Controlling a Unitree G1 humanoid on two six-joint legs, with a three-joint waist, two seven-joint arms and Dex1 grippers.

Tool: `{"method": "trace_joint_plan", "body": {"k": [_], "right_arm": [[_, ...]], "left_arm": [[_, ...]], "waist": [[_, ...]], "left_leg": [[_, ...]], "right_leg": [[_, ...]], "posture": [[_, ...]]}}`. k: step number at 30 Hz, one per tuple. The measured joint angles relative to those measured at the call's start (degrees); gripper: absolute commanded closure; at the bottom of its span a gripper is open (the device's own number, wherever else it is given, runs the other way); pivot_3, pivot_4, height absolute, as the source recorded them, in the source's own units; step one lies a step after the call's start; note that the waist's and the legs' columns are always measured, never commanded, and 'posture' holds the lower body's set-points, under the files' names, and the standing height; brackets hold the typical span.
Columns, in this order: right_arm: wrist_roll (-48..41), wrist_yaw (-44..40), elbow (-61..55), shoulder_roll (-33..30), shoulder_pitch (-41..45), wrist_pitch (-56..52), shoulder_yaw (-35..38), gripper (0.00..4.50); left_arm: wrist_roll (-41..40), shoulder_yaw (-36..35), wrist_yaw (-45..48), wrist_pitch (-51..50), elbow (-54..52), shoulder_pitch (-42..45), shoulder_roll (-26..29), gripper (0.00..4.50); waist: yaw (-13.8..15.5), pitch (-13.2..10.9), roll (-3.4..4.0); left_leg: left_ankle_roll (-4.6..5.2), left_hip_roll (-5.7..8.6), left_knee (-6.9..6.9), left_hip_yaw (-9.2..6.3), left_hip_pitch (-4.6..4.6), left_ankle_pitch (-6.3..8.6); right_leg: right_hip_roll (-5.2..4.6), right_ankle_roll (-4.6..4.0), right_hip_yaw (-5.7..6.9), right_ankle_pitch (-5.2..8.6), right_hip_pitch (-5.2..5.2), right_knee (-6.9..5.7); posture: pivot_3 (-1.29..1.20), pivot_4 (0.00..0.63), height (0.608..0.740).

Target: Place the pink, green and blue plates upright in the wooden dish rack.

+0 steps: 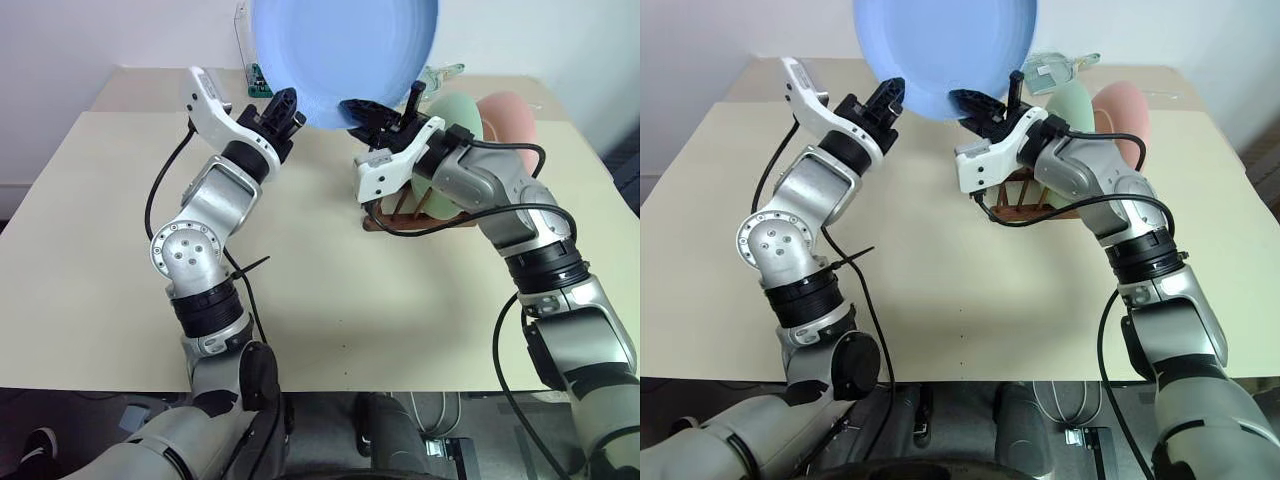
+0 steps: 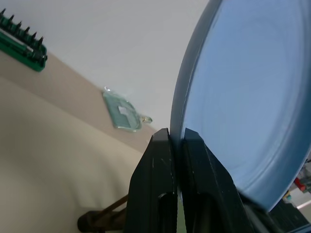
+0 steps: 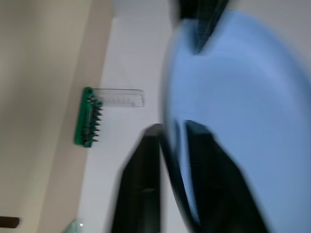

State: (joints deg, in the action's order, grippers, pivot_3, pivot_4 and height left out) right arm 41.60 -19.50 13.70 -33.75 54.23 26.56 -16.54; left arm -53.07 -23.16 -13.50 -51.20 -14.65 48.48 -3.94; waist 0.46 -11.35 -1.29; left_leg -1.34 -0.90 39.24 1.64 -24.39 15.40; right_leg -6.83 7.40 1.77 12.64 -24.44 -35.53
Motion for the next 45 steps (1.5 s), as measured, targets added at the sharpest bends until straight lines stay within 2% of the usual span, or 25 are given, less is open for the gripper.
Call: {"method": "trace_joint_plan", "body": {"k": [2,5,7,10,12,16,20,22,25,27,30,34,40,45], "right_arm": [[0.0,0.0,0.0,-0.1,0.0,0.0,-0.2,4.45],[0.0,0.0,0.0,-0.1,0.0,-0.3,-0.3,4.5],[-0.1,0.1,0.0,-0.2,0.0,-1.3,-0.1,4.5],[-0.1,0.8,0.2,-0.9,0.2,-2.1,0.0,4.5],[0.0,1.5,0.7,-1.1,1.2,-3.1,0.3,4.5],[-1.4,4.2,1.1,-0.5,3.8,-7.8,3.6,4.5],[-14.5,3.1,0.9,5.3,6.4,-12.7,10.6,4.5],[-25.9,0.0,-1.0,10.3,7.3,-16.3,14.3,4.5],[-42.8,-2.7,-5.5,16.8,9.5,-24.7,19.7,4.5],[-61.5,-4.2,-10.0,20.8,11.6,-36.5,25.7,4.5],[-85.7,-1.6,-13.7,20.8,12.6,-53.9,35.5,4.5],[-107.2,8.8,-13.4,17.5,11.1,-72.0,43.1,4.5],[-119.4,23.1,-9.8,13.8,6.5,-81.9,46.4,4.5],[-126.5,29.7,-6.6,13.4,3.6,-84.9,46.8,4.5]], "left_arm": [[0.8,1.5,1.7,1.3,0.1,-0.9,1.2,4.5],[0.9,2.1,3.6,2.9,1.3,-1.3,1.2,3.46],[-0.4,2.4,5.4,2.7,1.9,-1.7,1.2,2.51],[-3.8,2.8,8.1,2.7,2.3,-1.7,1.9,0.86],[-6.1,2.6,9.6,2.7,2.3,-1.7,2.6,0.06],[-9.3,2.5,14.3,3.2,2.0,-2.7,6.5,0.06],[-11.1,0.5,17.1,4.6,3.1,-0.9,12.6,0.06],[-9.3,1.9,21.3,5.1,3.3,1.4,18.5,0.06],[-6.7,4.1,27.4,6.5,3.3,2.9,23.2,0.06],[-3.2,7.1,33.9,8.6,3.3,0.6,28.0,0.06],[0.8,8.6,43.2,12.0,4.4,-4.0,33.1,0.06],[3.9,9.2,54.7,16.1,5.6,-9.2,37.3,0.06],[6.3,10.3,66.2,19.5,6.0,-14.6,41.8,0.06],[7.5,10.3,70.0,21.4,7.8,-14.9,42.8,0.06]], "waist": [[0.1,0.0,0.0],[0.2,0.0,-0.01],[0.2,0.0,-0.01],[0.0,0.0,0.0],[0.0,0.0,0.0],[-0.2,0.0,0.0],[-0.9,0.0,0.01],[-1.2,0.0,0.01],[-1.2,0.0,0.07],[-1.3,0.0,0.08],[-1.1,0.0,0.09],[-1.2,0.0,0.13],[-1.3,0.0,0.16],[-1.2,0.0,0.17]], "left_leg": [[0.0,0.0,0.0,-0.01,-0.01,0.0],[0.0,0.0,0.0,-0.02,-0.01,0.0],[0.0,0.0,0.0,-0.02,-0.01,0.0],[0.0,-0.01,-0.01,-0.02,-0.01,0.0],[0.0,-0.01,-0.02,-0.03,-0.01,0.0],[0.0,-0.02,-0.05,-0.03,0.0,0.0],[-0.01,-0.05,-0.07,-0.05,-0.01,-0.01],[-0.01,-0.05,-0.1,-0.05,-0.01,-0.01],[0.01,-0.05,-0.12,-0.05,-0.02,0.0],[0.01,-0.08,-0.13,-0.05,-0.02,0.01],[0.02,-0.09,-0.1,-0.06,-0.01,0.01],[0.36,-0.09,-0.13,-0.04,-0.02,0.2],[0.42,-0.09,-0.13,-0.01,-0.02,0.24],[0.47,-0.09,-0.13,-0.01,-0.04,0.26]], "right_leg": [[0.0,0.0,0.02,0.0,0.02,0.04],[0.01,-0.01,0.02,-0.01,0.04,0.08],[0.01,-0.01,0.03,-0.01,0.05,0.08],[0.01,-0.01,0.03,-0.01,0.05,0.09],[0.01,-0.01,0.03,-0.01,0.04,0.09],[0.02,-0.01,0.03,-0.01,0.04,0.1],[0.05,-0.02,0.06,-0.01,0.04,0.1],[0.06,-0.02,0.07,-0.01,0.04,0.09],[0.04,-0.01,0.07,-0.02,0.05,-0.03],[0.05,-0.02,0.08,-0.02,0.05,-0.07],[0.05,-0.04,0.11,-0.01,0.07,-0.11],[0.05,-0.06,0.1,-0.01,0.02,-0.12],[0.05,-0.06,0.08,-0.01,-0.01,-0.15],[0.05,-0.05,0.07,-0.01,-0.02,-0.14]], "posture": [[0.0,0.15,0.724],[0.0,0.15,0.724],[0.0,0.15,0.724],[0.0,0.15,0.724],[0.0,0.15,0.724],[0.0,0.15,0.724],[0.0,0.15,0.724],[0.0,0.15,0.724],[0.0,0.15,0.724],[0.0,0.15,0.724],[0.0,0.15,0.724],[0.0,0.15,0.724],[0.0,0.15,0.724],[0.0,0.15,0.724]]}}
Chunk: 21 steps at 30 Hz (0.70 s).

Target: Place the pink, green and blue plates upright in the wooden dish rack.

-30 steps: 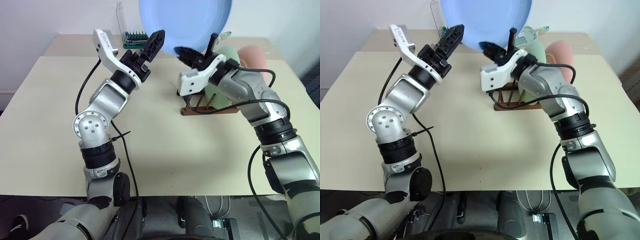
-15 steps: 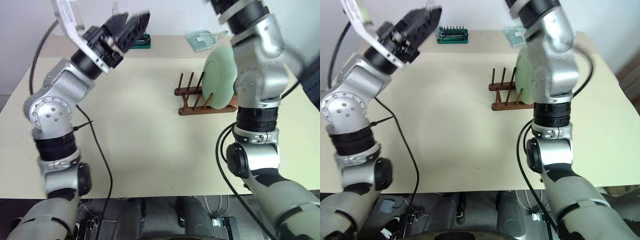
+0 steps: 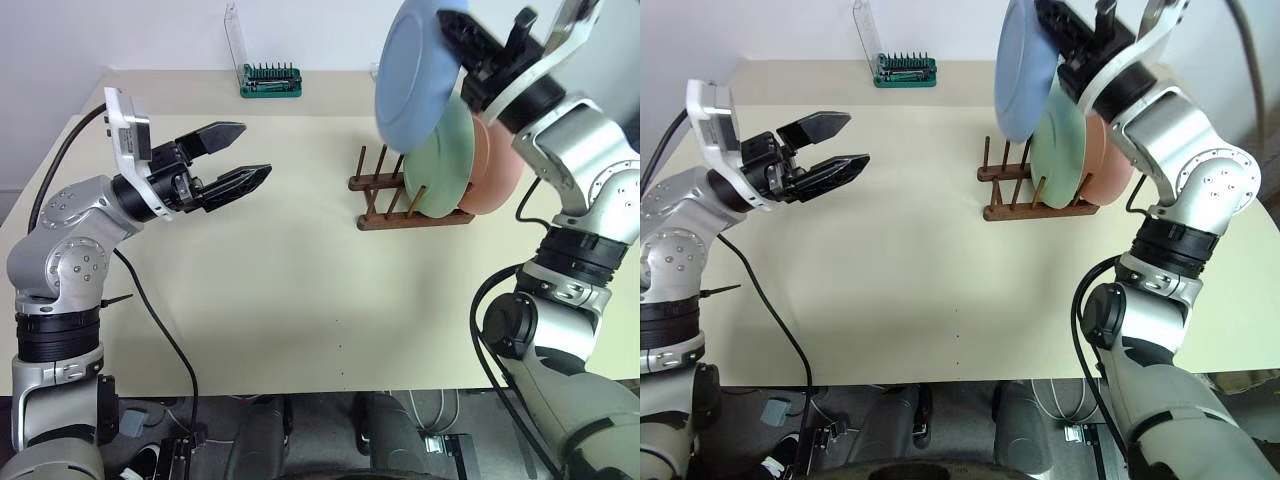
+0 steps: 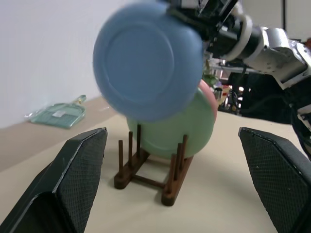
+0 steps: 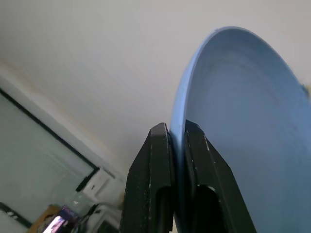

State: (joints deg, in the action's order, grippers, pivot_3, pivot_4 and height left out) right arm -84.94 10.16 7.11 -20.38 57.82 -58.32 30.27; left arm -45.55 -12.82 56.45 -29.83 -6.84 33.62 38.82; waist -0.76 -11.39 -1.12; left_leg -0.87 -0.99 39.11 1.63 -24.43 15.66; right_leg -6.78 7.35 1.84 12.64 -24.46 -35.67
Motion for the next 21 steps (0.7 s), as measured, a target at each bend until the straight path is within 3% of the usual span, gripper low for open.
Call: {"method": "trace_joint_plan", "body": {"k": [7,21], "right_arm": [[-4.9,3.0,0.8,-1.6,-3.7,-0.1,0.2,4.5],[-3.6,-2.3,0.4,-4.3,-8.8,-0.1,-3.6,4.5]], "left_arm": [[-0.1,0.0,0.8,-0.5,-0.1,0.0,0.0,0.06],[-0.2,0.0,0.4,-1.9,-0.4,0.5,0.1,0.06]], "waist": [[0.0,0.0,0.01],[0.0,0.0,0.01]], "left_leg": [[0.02,0.0,0.0,-0.01,-0.01,0.01],[0.04,0.0,0.01,-0.02,-0.02,0.02]], "right_leg": [[0.0,0.01,0.0,0.0,-0.02,0.01],[0.0,0.01,-0.01,0.0,-0.02,0.04]], "posture": [[0.0,0.15,0.724],[0.0,0.15,0.724]]}}
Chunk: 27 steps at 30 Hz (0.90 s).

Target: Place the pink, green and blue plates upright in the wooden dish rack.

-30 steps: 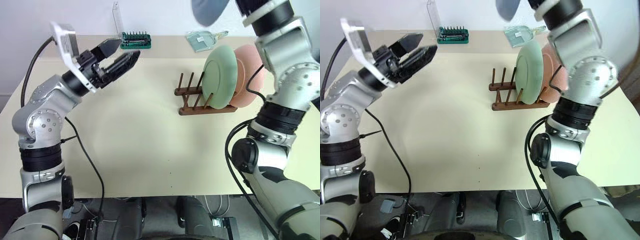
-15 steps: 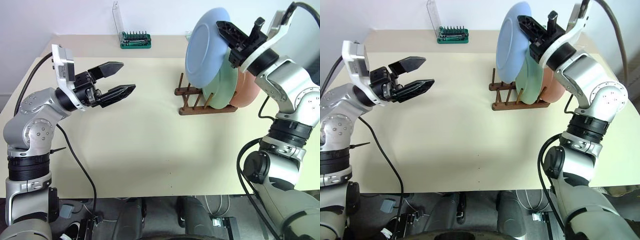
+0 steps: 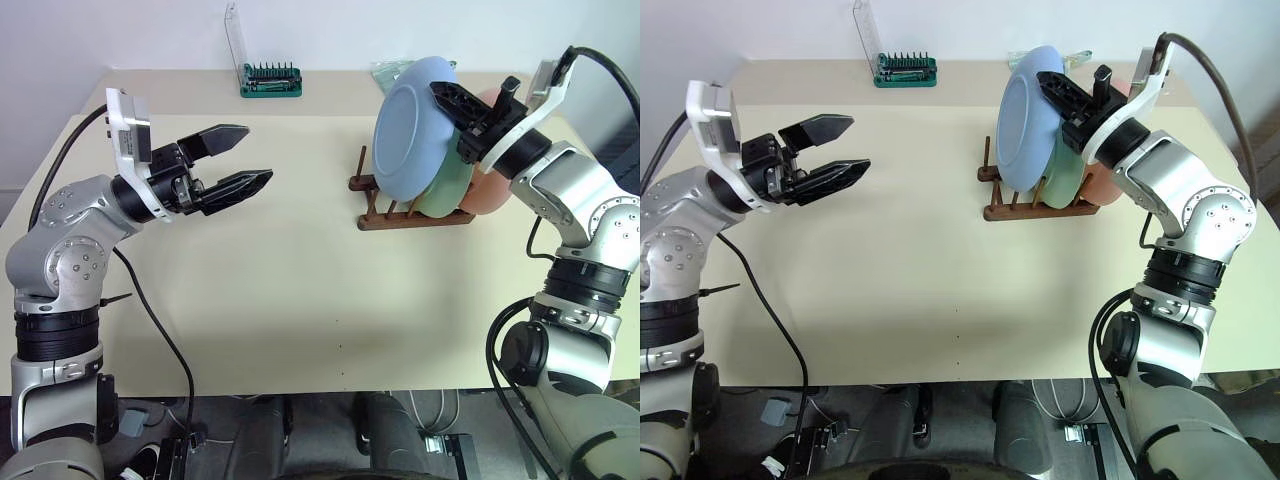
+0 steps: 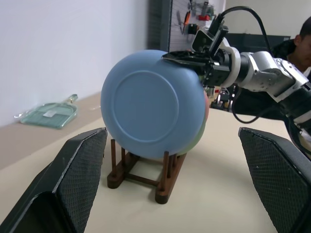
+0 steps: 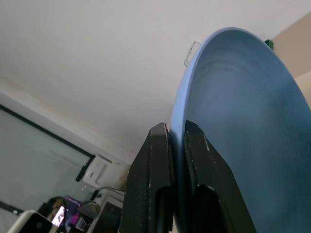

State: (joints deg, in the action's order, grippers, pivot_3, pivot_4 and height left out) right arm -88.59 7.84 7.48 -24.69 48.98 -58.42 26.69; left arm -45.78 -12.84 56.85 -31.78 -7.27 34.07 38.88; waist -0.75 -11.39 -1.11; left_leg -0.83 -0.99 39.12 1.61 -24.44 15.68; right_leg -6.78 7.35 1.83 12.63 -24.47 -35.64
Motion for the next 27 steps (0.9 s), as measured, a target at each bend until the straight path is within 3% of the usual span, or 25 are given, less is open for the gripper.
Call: {"method": "trace_joint_plan", "body": {"k": [3,10,21,26,27], "right_arm": [[0.9,-1.5,-1.1,0.5,-1.0,0.5,-1.1,3.5],[7.0,-4.1,-1.0,0.4,-1.1,4.1,-2.5,0.04],[9.7,-14.7,-6.2,-0.4,1.1,8.7,-2.4,0.04],[11.5,-20.6,-8.7,-4.3,0.8,9.0,-2.9,0.04],[13.0,-22.9,-9.1,-6.3,0.4,9.4,-3.2,0.28]], "left_arm": [[0.0,0.0,-0.3,-0.2,0.0,0.0,0.0,0.0],[0.0,0.0,-0.7,-0.4,-0.1,0.1,-0.1,0.0],[-0.1,0.2,-0.6,-0.5,-0.3,0.1,-0.2,0.0],[-0.2,0.4,-0.4,-0.5,-0.3,0.1,-0.4,0.0],[-0.2,0.5,-0.2,-0.5,-0.3,0.1,-0.3,0.0]], "waist": [[0.0,0.0,0.0],[0.0,0.0,0.0],[0.1,0.0,0.01],[0.1,0.0,0.0],[0.2,0.0,0.0]], "left_leg": [[0.0,0.0,0.0,0.01,-0.01,0.0],[0.0,0.0,0.0,0.01,0.0,0.0],[0.0,0.0,0.0,0.01,0.0,0.0],[0.0,0.0,0.0,0.01,-0.01,0.0],[0.0,0.0,0.0,0.01,-0.01,0.0]], "right_leg": [[0.0,0.0,-0.01,0.0,0.0,0.01],[0.0,0.0,0.0,0.0,0.0,0.17],[0.0,0.0,0.0,0.0,0.0,0.17],[0.0,0.0,0.0,0.0,0.0,0.18],[0.0,0.0,0.0,0.0,0.0,0.19]], "posture": [[0.0,0.15,0.724],[0.0,0.15,0.724],[0.0,0.15,0.724],[0.0,0.15,0.724],[0.0,0.15,0.724]]}}
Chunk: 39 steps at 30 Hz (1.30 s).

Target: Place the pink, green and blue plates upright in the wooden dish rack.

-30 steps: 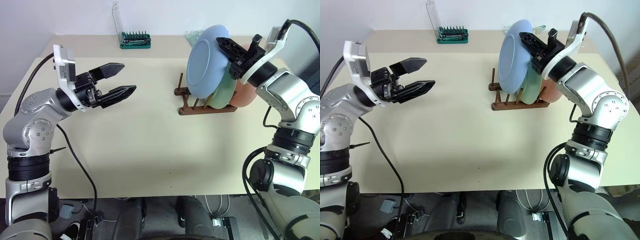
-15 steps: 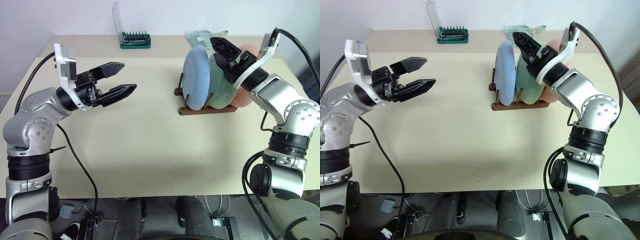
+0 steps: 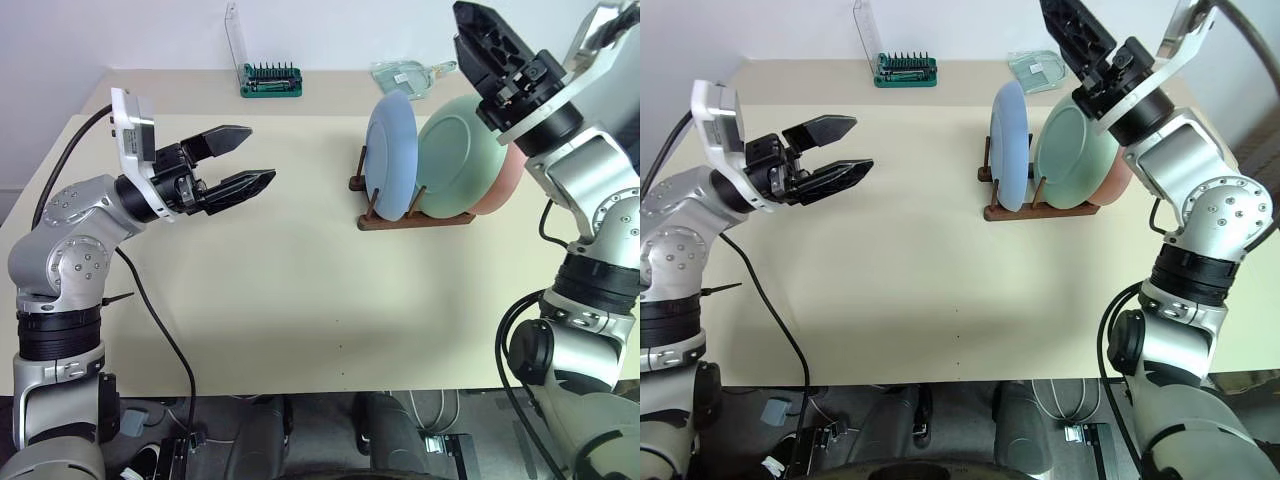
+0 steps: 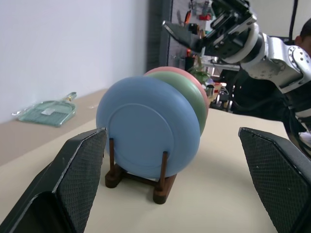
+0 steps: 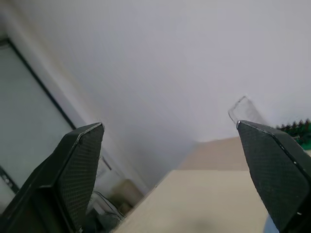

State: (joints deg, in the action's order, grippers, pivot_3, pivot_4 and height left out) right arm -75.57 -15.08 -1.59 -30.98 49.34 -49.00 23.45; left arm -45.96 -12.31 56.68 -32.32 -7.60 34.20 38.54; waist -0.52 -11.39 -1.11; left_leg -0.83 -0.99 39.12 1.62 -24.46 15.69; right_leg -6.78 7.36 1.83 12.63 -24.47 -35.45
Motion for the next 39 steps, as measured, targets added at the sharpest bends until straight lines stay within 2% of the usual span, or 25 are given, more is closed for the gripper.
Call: {"method": "trace_joint_plan", "body": {"k": [2,3,6,7,9,11,14,20,29,39], "right_arm": [[3.4,-5.3,-1.0,-4.7,-2.1,1.0,-0.5,0.88],[5.1,-8.4,-1.2,-8.0,-4.2,1.0,-0.7,1.32],[9.9,-17.5,-1.9,-16.1,-12.6,1.4,-0.3,2.81],[11.0,-19.7,-2.2,-17.2,-14.7,1.6,-0.2,3.25],[14.0,-25.0,-4.6,-20.5,-20.4,2.9,0.2,4.4],[16.7,-29.3,-7.0,-23.4,-26.3,4.1,0.9,4.46],[22.0,-31.9,-7.9,-24.1,-33.4,7.1,1.4,4.46],[34.6,-33.7,-5.8,-24.0,-38.1,16.6,-0.4,4.46],[45.5,-32.0,1.0,-21.1,-34.5,25.6,-5.5,4.46],[50.3,-32.5,5.3,-18.4,-30.5,30.1,-8.3,4.46]], "left_arm": [[0.0,0.5,0.8,-0.3,-0.5,-0.2,0.3,0.0],[0.1,0.8,1.4,-0.7,-1.3,-0.7,0.9,0.0],[0.7,2.3,3.0,-0.6,-2.9,-2.5,1.7,0.0],[1.0,2.6,3.2,-0.6,-3.1,-3.0,1.6,0.0],[1.1,3.4,3.2,-0.5,-3.9,-2.8,1.1,0.0],[1.6,4.2,3.2,0.0,-4.3,-2.4,0.5,0.0],[2.3,5.2,3.8,0.6,-4.2,-2.0,-0.3,0.0],[3.3,6.6,4.8,0.8,-3.6,0.3,-0.5,0.0],[3.5,7.0,6.1,0.7,-3.8,0.3,-0.3,0.0],[3.4,6.9,5.3,0.2,-4.4,-0.1,-0.3,0.0]], "waist": [[0.1,0.0,0.0],[0.3,0.0,-0.02],[0.4,0.0,-0.01],[0.3,0.0,-0.01],[0.2,0.0,-0.01],[0.2,0.0,0.01],[0.1,0.0,0.0],[0.0,0.1,0.01],[0.0,0.1,0.05],[-0.1,0.1,0.05]], "left_leg": [[0.02,0.0,0.0,0.0,-0.01,0.01],[0.04,0.0,0.0,0.0,-0.02,0.03],[0.08,0.01,0.0,0.04,-0.01,0.05],[0.08,0.0,0.01,0.05,0.0,0.05],[0.08,0.0,0.02,0.03,0.02,0.05],[0.08,0.0,0.02,0.02,0.04,0.05],[0.08,0.0,0.05,0.03,0.05,0.05],[0.07,0.01,0.06,0.04,0.06,0.04],[0.06,0.01,0.07,0.03,0.07,0.04],[0.06,0.01,0.08,0.03,0.07,0.03]], "right_leg": [[0.0,0.0,0.0,0.0,0.02,0.06],[0.0,0.0,0.01,0.0,0.04,0.12],[-0.01,0.01,0.0,0.0,0.06,0.19],[-0.01,0.01,-0.01,0.0,0.06,0.17],[0.0,0.01,-0.01,0.0,0.06,0.11],[0.0,0.01,-0.01,0.0,0.06,0.1],[0.0,0.01,-0.02,0.0,0.1,0.1],[-0.01,0.01,-0.03,0.0,0.1,0.08],[0.0,0.01,-0.02,0.0,0.1,0.08],[0.0,0.01,-0.03,0.0,0.1,0.07]], "posture": [[0.0,0.15,0.724],[0.0,0.15,0.724],[0.0,0.15,0.724],[0.0,0.15,0.724],[0.0,0.15,0.724],[0.0,0.15,0.724],[0.0,0.15,0.724],[0.0,0.15,0.724],[0.0,0.15,0.724],[0.0,0.15,0.724]]}}
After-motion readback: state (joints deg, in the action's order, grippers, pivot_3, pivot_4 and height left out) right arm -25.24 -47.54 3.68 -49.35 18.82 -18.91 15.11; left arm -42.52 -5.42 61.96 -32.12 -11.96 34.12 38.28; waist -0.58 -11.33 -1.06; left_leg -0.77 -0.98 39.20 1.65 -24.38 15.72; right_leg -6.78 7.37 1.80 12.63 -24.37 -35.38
